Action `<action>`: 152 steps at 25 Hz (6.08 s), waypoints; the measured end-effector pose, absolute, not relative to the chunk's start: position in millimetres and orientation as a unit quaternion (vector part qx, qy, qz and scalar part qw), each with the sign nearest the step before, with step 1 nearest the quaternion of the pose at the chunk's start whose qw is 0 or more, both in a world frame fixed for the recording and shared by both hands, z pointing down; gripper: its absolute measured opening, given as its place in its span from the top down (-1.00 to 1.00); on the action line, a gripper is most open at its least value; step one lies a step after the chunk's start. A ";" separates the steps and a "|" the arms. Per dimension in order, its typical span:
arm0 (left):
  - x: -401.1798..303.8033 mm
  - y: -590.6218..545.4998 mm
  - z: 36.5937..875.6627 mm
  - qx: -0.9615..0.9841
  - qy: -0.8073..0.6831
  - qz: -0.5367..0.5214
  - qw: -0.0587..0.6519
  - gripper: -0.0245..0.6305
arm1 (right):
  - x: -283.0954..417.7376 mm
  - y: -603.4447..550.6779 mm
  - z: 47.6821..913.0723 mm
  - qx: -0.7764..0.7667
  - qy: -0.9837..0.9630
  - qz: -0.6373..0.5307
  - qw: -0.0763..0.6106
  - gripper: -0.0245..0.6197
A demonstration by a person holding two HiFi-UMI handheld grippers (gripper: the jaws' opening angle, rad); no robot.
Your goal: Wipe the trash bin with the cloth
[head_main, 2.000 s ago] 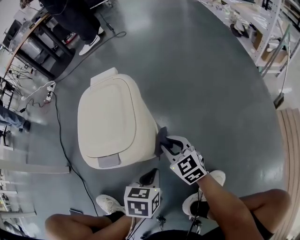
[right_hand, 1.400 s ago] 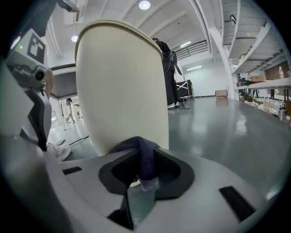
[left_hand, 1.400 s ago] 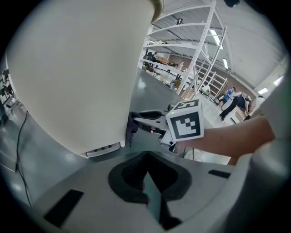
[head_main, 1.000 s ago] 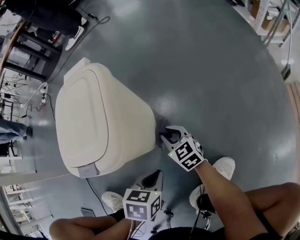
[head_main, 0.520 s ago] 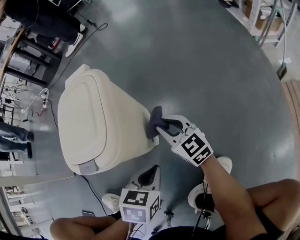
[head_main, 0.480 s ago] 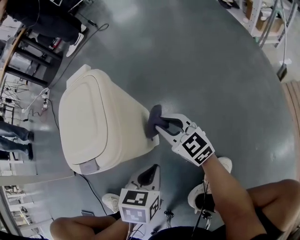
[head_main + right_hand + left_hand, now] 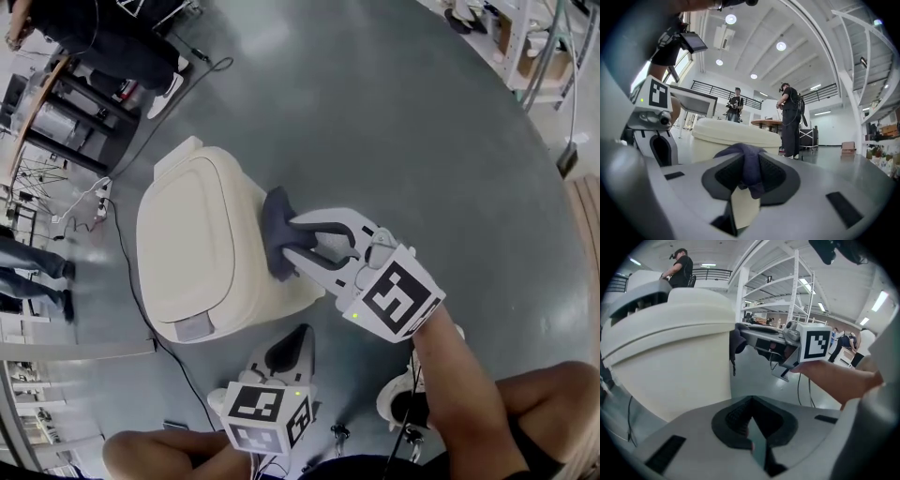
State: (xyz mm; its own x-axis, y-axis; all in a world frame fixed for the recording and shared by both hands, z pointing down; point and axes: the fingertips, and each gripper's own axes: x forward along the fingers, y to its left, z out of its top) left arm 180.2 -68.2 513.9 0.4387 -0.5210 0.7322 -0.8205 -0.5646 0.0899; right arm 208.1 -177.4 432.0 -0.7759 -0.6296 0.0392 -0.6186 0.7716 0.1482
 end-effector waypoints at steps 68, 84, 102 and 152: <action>193.0 -76.9 566.0 0.813 -0.380 0.337 0.285 0.93 | 219.7 -242.3 537.0 0.377 -0.904 -0.072 0.190 0.63; 179.5 -61.7 556.8 0.818 -0.382 0.332 0.274 0.93 | 196.3 -254.4 444.3 0.373 -0.903 -0.140 0.158 0.64; 167.7 -54.4 596.3 0.793 -0.369 0.369 0.314 0.93 | 190.6 -266.7 556.0 0.375 -0.897 -0.073 0.221 0.64; 13.2 -17.2 517.0 0.841 -0.393 0.272 0.254 0.93 | 182.0 -118.6 542.0 0.571 -0.798 0.065 0.183 0.63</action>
State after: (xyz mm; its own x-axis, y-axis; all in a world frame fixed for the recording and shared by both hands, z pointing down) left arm 13.2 -17.2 517.0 0.5439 -0.5227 0.6564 -0.7985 -0.5630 0.2132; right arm 182.0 -118.6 542.0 -0.2808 -0.8873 0.3658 -0.9347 0.3393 0.1057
